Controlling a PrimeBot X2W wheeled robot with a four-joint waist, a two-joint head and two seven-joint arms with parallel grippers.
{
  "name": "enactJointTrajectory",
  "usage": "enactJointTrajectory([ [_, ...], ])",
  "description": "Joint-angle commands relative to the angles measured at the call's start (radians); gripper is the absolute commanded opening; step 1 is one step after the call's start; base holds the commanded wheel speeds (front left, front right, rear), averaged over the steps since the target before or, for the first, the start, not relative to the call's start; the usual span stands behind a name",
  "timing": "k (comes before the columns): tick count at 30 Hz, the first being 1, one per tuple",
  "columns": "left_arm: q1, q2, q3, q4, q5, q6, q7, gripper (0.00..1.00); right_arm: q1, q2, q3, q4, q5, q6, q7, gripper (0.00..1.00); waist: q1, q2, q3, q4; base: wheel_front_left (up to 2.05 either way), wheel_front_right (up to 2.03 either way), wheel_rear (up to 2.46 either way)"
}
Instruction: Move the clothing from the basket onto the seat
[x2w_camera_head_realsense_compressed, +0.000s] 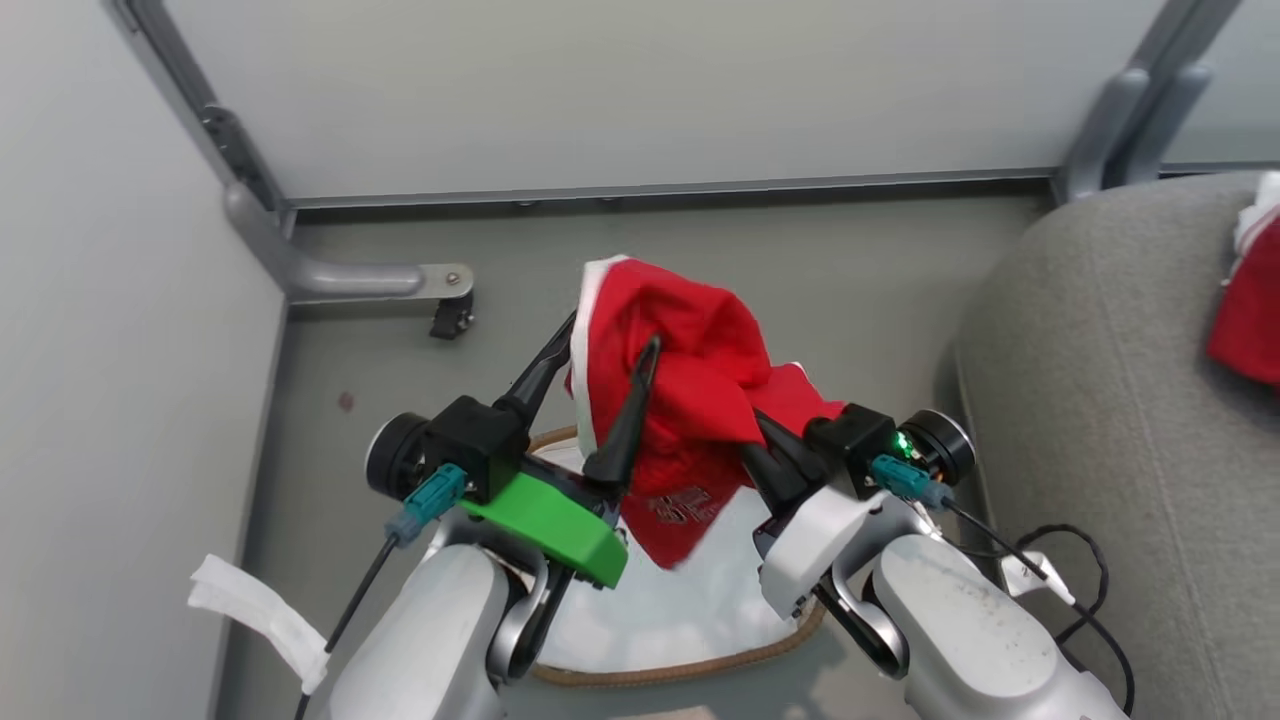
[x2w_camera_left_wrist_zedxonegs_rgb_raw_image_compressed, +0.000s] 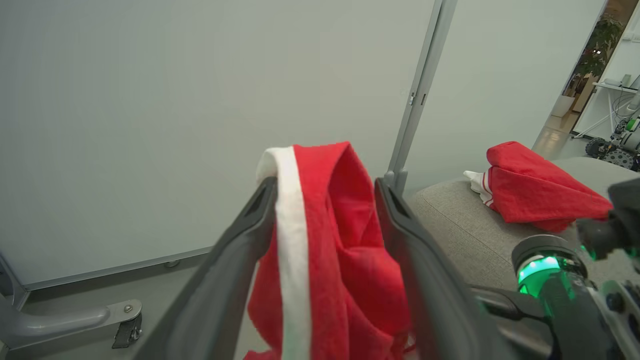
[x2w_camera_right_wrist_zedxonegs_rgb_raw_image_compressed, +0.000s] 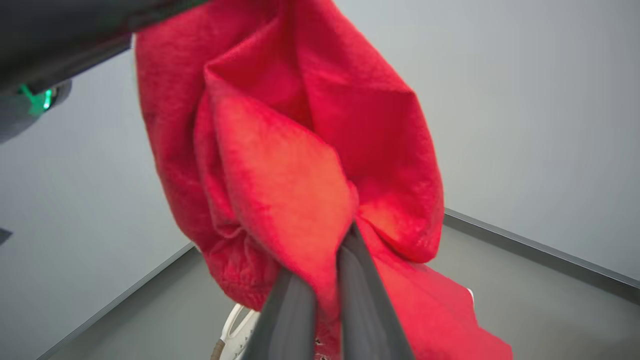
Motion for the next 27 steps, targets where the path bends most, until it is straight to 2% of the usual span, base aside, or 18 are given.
enactJointTrajectory([
  [1, 0.015, 0.012, 0.012, 0.011, 0.015, -0.003, 0.000, 1.00, 0.021, -0.004, -0.005, -0.023, 0.001, -0.001, -0.002, 0.00, 0.0000, 0.0000, 0.000, -0.071, 0.00, 0.00, 0.00],
  [18, 0.053, 0.073, 0.071, 0.047, 0.058, -0.003, 0.000, 1.00, 0.151, -0.002, -0.121, -0.268, 0.013, -0.001, -0.002, 0.00, 0.0000, 0.0000, 0.064, -0.510, 0.00, 0.00, 0.00],
  [25, 0.062, 0.088, 0.082, 0.047, 0.072, -0.003, 0.000, 1.00, 0.189, -0.002, -0.157, -0.328, 0.010, -0.001, -0.002, 0.00, 0.0000, 0.0000, 0.077, -0.644, 0.00, 0.00, 0.00],
  [27, 0.052, 0.085, 0.064, 0.051, 0.076, -0.003, 0.000, 1.00, 0.200, -0.002, -0.189, -0.349, -0.006, -0.001, -0.002, 0.00, 0.0000, 0.0000, 0.084, -0.652, 0.00, 0.00, 0.00],
])
